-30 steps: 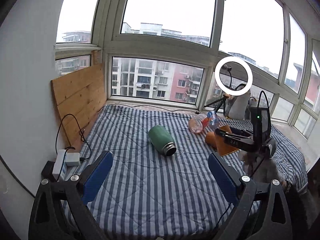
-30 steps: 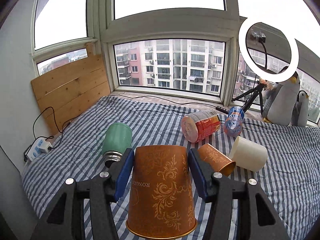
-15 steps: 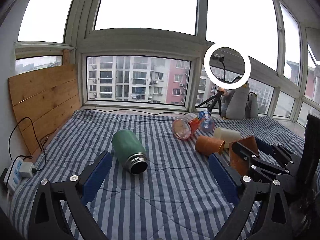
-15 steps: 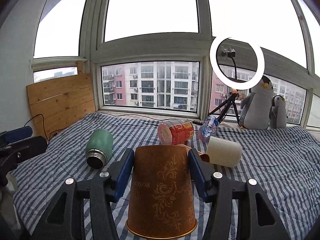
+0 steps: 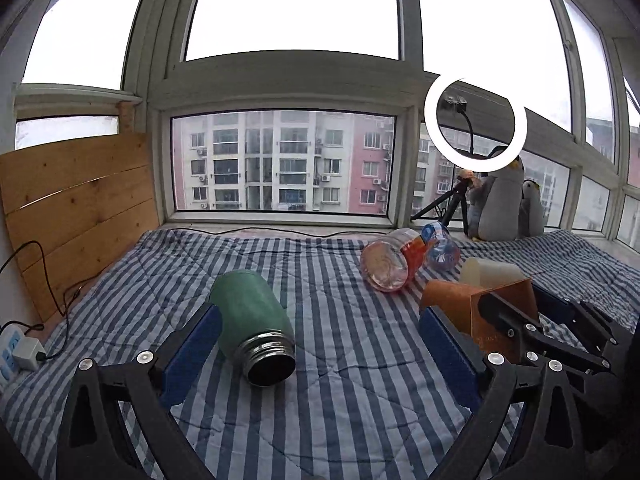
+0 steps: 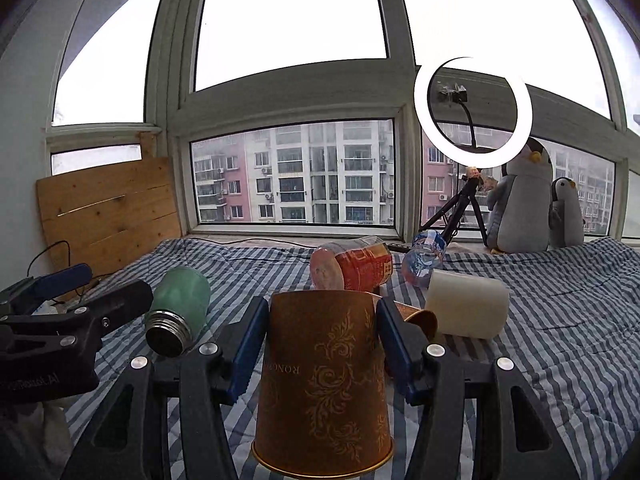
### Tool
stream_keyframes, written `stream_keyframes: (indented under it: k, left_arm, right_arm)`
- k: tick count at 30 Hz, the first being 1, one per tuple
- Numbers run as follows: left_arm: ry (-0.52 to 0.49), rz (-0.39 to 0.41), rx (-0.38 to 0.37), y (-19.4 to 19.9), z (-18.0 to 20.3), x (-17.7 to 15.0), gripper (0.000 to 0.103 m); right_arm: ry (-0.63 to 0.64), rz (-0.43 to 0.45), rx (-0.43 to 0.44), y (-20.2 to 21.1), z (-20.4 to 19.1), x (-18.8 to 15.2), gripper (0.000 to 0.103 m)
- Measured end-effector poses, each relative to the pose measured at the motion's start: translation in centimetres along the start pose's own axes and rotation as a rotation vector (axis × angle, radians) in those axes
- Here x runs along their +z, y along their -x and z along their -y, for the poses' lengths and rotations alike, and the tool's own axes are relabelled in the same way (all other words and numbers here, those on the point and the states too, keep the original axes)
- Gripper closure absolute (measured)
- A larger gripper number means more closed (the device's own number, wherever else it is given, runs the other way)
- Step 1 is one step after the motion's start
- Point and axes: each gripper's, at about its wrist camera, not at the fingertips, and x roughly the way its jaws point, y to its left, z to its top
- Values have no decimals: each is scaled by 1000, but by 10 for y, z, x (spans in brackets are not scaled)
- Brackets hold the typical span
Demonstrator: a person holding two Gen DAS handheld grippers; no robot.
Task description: Flip cup upside down
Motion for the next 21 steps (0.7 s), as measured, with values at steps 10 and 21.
stream_keyframes:
  k: [10,21]
  left_arm:
    - [15,-6,-26,-9,-2,-10,2]
    - [36,-20,-28,-2,-11,-12,2]
  right_arm:
    - [-56,-154,6,-40,7,-5,51]
    - [0,-232,6,-68,-9,-4,51]
